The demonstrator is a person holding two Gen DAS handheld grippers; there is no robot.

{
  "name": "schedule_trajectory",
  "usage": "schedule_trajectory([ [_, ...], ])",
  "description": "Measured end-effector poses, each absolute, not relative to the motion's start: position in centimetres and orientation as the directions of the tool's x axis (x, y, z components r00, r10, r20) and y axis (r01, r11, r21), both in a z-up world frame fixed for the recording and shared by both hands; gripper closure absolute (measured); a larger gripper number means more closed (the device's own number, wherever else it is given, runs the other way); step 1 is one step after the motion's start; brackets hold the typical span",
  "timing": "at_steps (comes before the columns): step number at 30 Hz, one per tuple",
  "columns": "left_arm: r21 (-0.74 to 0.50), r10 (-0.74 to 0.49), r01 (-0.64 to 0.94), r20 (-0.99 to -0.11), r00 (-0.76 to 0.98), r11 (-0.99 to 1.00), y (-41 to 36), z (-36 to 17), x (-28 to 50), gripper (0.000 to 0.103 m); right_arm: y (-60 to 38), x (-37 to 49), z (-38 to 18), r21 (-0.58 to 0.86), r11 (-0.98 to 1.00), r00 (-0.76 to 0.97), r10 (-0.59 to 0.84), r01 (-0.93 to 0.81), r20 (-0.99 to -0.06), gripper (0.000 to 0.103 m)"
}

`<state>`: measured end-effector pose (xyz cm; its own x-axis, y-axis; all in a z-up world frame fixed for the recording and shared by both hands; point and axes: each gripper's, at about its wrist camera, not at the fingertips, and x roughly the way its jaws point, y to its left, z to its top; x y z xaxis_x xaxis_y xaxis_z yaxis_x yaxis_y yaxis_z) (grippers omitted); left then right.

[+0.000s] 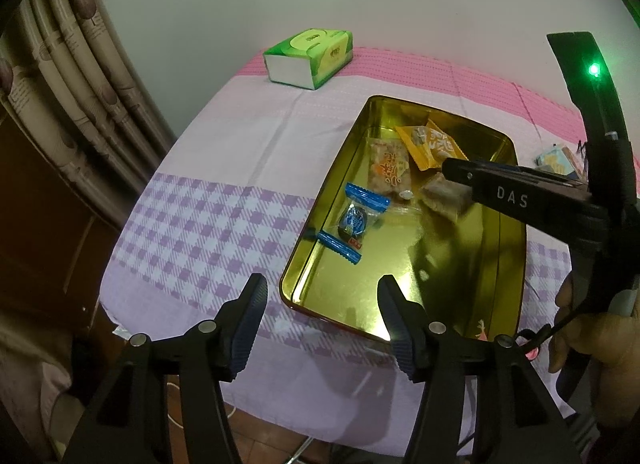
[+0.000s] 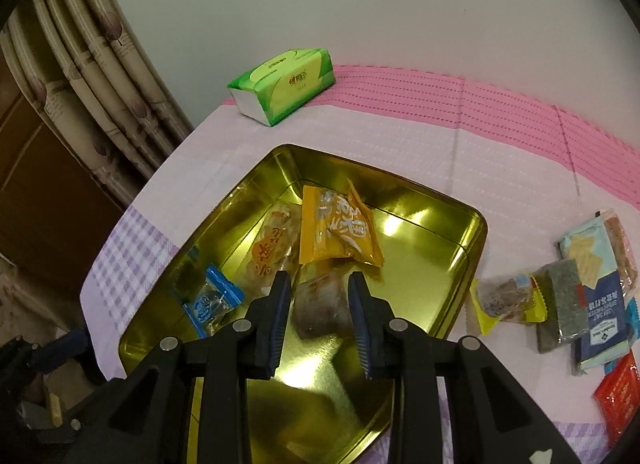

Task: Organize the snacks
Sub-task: 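Move the open right tool back toward the snack pile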

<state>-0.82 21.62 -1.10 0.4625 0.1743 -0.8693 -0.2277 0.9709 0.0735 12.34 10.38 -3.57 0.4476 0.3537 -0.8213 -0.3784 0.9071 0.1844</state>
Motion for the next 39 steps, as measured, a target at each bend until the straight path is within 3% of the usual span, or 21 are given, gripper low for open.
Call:
schedule_trajectory([
  [9,0.078,0.176,-0.224,-0.870,0.461,0.972,21.6,-1.2,-0.8,0.044,6.0,9.7,-0.8,0.262,0.900,0.522,0.419,-0.349,-0.743,0.072],
  [12,0.081,0.175,-0.215,-0.869,0.463,0.973,21.5,-1.2,-0.8,0.044,2.1,8.4,-0.6,0.162,0.928,0.554,0.334,-0.336,-0.762,0.070],
  [18,0.103,0.180,-0.186,-0.868,0.462,0.977,20.6,-1.4,-1.0,0.044,-3.3,9.0,-1.6,0.107,0.945,0.522,0.262,-0.309,-0.811,0.070],
  [24,0.115,0.185,-0.176,-0.868,0.461,0.978,20.3,-1.5,-0.9,0.043,-1.3,10.5,-2.6,0.053,0.907,0.499,0.277,-0.417,-0.821,0.070],
  [27,0.105,0.176,-0.177,-0.874,0.453,0.978,20.5,-1.6,-0.8,0.042,0.2,11.7,-3.3,-0.010,0.877,0.491,0.260,-0.481,-0.831,0.064],
  [29,0.101,0.173,-0.179,-0.877,0.449,0.979,20.7,-1.7,-0.8,0.042,0.9,12.5,-3.7,-0.042,0.850,0.482,0.256,-0.526,-0.838,0.050],
  [30,0.100,0.172,-0.179,-0.878,0.447,0.979,20.8,-1.7,-0.8,0.042,1.5,13.1,-4.0,-0.089,0.829,0.483,0.231,-0.552,-0.845,0.047],
  [34,0.102,0.169,-0.170,-0.881,0.443,0.980,20.7,-1.9,-0.6,0.042,3.0,14.8,-4.7,-0.142,0.759,0.451,0.215,-0.635,-0.866,0.046],
  [37,0.109,0.169,-0.158,-0.884,0.436,0.981,20.5,-2.1,-0.5,0.042,3.4,16.5,-6.0,-0.106,0.732,0.380,0.219,-0.673,-0.899,0.046],
  [39,0.116,0.171,-0.151,-0.885,0.434,0.982,20.3,-2.3,-0.4,0.041,3.8,17.0,-6.9,-0.111,0.712,0.357,0.206,-0.694,-0.911,0.054],
])
